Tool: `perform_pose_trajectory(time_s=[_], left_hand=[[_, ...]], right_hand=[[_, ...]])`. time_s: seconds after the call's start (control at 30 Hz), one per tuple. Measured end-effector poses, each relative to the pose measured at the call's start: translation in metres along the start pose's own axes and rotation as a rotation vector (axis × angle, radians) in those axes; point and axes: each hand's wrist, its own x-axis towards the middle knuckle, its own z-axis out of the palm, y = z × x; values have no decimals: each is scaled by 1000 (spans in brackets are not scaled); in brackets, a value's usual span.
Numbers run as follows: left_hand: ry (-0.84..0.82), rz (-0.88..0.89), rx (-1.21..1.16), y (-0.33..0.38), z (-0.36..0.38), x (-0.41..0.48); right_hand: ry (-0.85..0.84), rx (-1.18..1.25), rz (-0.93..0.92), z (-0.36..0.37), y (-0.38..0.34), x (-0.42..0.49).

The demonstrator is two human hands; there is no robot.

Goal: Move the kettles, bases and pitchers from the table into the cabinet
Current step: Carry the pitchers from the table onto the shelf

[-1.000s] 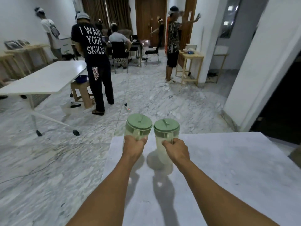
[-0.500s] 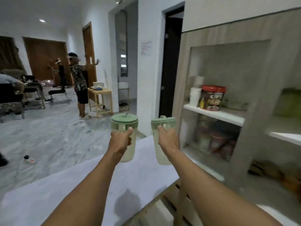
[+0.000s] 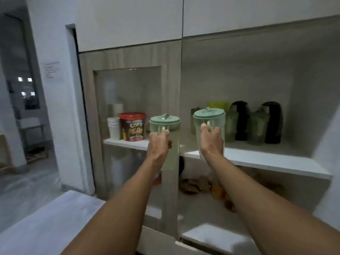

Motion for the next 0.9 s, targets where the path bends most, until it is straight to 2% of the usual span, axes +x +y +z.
perform_pose_trajectory(time_s=[0.17,0.3,0.5,0.7,0.9], left_hand=[[-66,41,-26,-16,119,53],[-35,54,44,-44,169,101],[43,5,133,-78,195,171],[31,-94,218,-108,211,264],[103,31,132,-129,234,333]], right_hand=[[-7,-41,-18,-35,41,100],[-82,-49,19,-31,74,167],[-179,-39,118,16,113,233],[-218,-37,142,64,128,304],[-213,-15,173,124,140,363]])
